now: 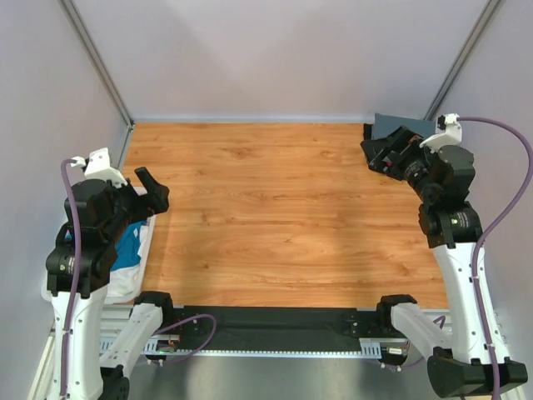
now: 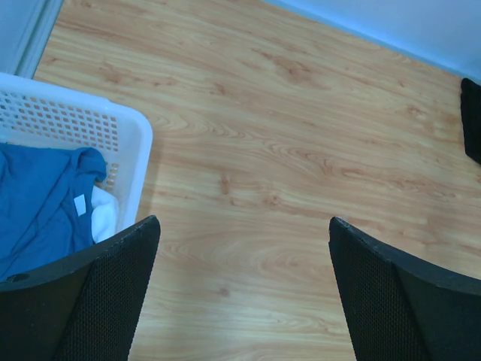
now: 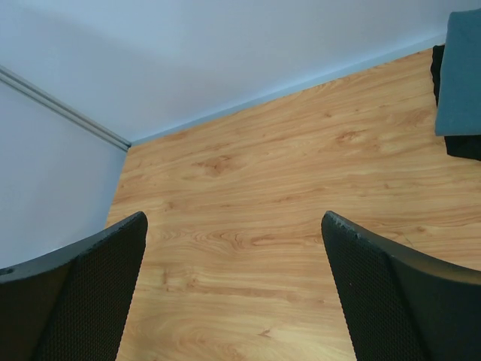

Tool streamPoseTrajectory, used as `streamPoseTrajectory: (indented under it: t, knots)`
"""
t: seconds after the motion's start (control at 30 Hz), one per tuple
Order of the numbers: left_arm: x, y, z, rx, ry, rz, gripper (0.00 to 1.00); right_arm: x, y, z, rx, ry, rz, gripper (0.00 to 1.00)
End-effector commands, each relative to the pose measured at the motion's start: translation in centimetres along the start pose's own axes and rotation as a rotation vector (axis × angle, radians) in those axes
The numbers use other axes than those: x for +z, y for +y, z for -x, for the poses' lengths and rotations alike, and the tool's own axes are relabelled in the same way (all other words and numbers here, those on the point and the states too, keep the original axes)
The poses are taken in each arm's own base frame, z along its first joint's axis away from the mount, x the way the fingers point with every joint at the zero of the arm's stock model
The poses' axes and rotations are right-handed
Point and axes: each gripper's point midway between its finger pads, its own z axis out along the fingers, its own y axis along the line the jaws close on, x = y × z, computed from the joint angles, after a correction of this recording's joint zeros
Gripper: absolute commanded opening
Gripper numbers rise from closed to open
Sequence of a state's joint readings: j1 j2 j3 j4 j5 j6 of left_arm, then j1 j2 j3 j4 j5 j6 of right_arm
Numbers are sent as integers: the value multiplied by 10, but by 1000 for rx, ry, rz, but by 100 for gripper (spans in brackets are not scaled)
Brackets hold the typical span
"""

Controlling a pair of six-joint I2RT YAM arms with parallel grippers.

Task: Fold and stack the t-shirts
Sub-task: Grab the tshirt from the pile

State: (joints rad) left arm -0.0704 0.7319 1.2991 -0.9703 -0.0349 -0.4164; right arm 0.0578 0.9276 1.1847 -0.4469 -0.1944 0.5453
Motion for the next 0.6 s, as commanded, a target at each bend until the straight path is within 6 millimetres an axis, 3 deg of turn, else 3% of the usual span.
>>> streamPoseTrajectory:
  t: [0.0, 0.13, 0.3, 0.4, 0.43, 0.47, 0.53, 0.57]
  knots:
    - [-5, 0, -3, 4, 14, -6, 100, -7, 4, 13, -32, -61, 7, 100]
    - [-1, 11, -15, -27, 38, 51, 99, -6, 0, 5, -35, -39, 2, 100]
    - [19, 4, -14, -54, 27, 19, 99, -1, -7, 4, -27, -41, -28, 100]
    - [36, 32, -6, -85, 15, 203, 99, -3, -7, 5, -35, -19, -39, 100]
    - [35, 57, 0, -110, -14, 342, 98, -4, -7, 4, -42, -13, -44, 100]
    - [41, 68, -7, -128, 39, 409, 95, -5, -8, 2, -50, 0, -49, 100]
    - [39, 95, 0, -260, 29, 489, 94, -8, -8, 3, -66, -4, -51, 100]
    - [42, 107, -7, -307, 44, 520, 94, -8, -10, 2, -69, -5, -55, 100]
